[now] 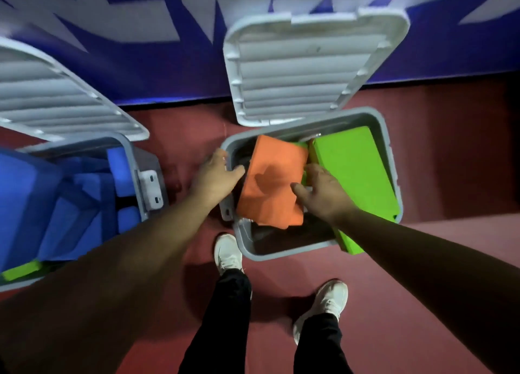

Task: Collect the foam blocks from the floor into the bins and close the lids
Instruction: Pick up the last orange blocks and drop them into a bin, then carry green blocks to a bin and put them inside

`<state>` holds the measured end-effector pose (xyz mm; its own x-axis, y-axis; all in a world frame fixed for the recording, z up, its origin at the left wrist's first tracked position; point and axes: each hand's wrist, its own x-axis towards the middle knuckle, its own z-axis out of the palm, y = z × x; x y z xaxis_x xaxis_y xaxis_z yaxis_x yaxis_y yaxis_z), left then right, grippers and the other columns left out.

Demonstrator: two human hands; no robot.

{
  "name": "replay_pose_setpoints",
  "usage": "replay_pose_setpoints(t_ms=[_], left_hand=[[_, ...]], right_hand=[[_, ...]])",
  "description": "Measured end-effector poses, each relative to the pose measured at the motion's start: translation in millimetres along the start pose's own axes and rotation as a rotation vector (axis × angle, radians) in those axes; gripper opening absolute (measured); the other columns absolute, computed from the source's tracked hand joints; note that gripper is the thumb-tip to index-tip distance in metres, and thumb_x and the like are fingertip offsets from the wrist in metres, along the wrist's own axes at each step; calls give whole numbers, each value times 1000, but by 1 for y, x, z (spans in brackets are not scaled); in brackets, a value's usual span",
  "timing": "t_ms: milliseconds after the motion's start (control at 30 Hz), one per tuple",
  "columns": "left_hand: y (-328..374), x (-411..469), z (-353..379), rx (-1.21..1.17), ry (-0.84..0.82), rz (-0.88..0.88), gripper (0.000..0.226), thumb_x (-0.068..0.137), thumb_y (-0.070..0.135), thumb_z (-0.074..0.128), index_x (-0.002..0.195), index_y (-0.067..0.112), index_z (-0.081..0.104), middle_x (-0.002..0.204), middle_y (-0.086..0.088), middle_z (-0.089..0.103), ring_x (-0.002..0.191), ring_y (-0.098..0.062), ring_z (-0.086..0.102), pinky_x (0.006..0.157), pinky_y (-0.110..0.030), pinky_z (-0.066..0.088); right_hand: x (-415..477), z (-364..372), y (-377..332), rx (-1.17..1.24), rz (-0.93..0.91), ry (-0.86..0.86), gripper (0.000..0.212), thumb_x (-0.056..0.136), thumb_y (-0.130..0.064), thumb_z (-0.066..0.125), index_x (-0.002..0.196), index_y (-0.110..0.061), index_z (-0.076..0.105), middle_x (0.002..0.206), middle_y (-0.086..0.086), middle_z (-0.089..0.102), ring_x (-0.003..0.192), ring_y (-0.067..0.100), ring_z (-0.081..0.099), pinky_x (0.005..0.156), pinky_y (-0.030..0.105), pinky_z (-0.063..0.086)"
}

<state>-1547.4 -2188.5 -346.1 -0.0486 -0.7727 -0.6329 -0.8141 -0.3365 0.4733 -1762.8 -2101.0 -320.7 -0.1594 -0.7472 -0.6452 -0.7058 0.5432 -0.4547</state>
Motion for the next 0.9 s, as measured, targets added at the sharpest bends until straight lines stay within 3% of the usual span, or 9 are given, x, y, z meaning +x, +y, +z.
replay_pose_setpoints(t_ms=[133,267,400,533,633,700,800,900], left_hand=[[74,-45,-116,-18,96,147,36,85,29,68,114,9,60,109,-6,63,103,-23,62,86,-28,45],[167,-126,-241,-2,186,272,41,87,33,66,120,10,60,119,-9,61,104,-24,62,86,-27,44],[240,-220,-351,53,273,412,49,89,41,62,128,14,51,126,-6,53,107,-25,60,93,-36,48],[286,-309,-436,94,477,538,47,92,43,58,131,16,51,128,-3,50,113,-21,55,94,-36,47],[306,-372,-471,41,653,572,41,94,44,54,127,19,52,124,3,51,111,-15,54,89,-33,46],[311,-393,-480,49,686,543,42,95,45,53,129,20,51,127,3,51,110,-14,53,89,-33,48],[310,-439,-476,27,780,478,45,95,46,52,132,21,48,131,2,50,110,-13,52,90,-33,48],[303,-489,-452,-1,873,387,46,94,45,53,131,18,49,129,-1,50,111,-17,53,90,-34,47]], right_hand=[[-49,-115,-79,-57,-62,78,57,92,-33,62,138,-4,46,136,19,52,132,32,44,105,29,31],[-128,-230,-169,-89,-97,185,65,92,-40,61,144,-6,41,142,19,46,134,32,40,109,34,33],[-214,-326,-247,-124,-185,346,64,92,-46,58,142,-9,43,138,17,48,129,34,43,106,40,37],[-282,-389,-293,-47,-294,489,62,92,-46,57,142,-12,44,137,13,49,127,30,45,107,41,39],[-322,-424,-313,-52,-371,532,66,91,-51,55,144,-13,41,140,13,47,127,30,47,106,44,41],[-330,-439,-320,-76,-393,532,66,91,-54,54,144,-16,42,140,11,48,123,29,49,103,46,44],[-355,-459,-330,-102,-520,524,67,93,-54,53,146,-17,40,141,11,46,116,27,53,99,42,47],[-378,-468,-335,-166,-660,483,68,93,-55,52,147,-16,39,144,9,44,122,26,51,102,42,46]])
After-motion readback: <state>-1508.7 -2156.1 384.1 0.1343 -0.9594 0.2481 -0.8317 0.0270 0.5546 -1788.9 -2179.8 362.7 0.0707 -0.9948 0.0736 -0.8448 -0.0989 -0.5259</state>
